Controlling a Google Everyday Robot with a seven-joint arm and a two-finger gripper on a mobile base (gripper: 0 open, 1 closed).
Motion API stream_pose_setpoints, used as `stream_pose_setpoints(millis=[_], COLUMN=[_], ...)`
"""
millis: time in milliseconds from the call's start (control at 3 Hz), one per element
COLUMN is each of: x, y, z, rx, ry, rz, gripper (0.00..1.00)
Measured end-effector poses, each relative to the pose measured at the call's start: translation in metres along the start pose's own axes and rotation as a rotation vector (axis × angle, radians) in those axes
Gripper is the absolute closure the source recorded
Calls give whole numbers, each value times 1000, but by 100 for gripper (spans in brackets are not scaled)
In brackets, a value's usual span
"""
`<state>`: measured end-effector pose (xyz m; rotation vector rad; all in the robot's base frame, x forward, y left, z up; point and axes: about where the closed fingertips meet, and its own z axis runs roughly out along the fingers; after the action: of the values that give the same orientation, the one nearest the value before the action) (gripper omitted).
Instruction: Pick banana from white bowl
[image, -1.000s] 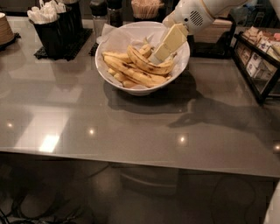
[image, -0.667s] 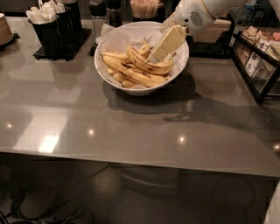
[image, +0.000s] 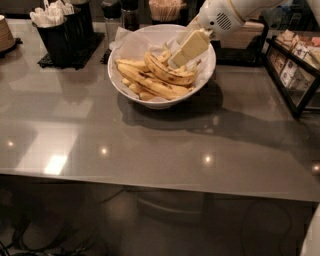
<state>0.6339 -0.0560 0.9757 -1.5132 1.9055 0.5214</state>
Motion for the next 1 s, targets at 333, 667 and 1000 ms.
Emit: stream_pose_setpoints(millis=[333,667,1000], x=[2,3,7], y=[-1,-3,-9], z=[9,14,23], rx=[-20,-25,-19], ry=[0,-1,-11], rz=[5,10,24], gripper=[29,31,30])
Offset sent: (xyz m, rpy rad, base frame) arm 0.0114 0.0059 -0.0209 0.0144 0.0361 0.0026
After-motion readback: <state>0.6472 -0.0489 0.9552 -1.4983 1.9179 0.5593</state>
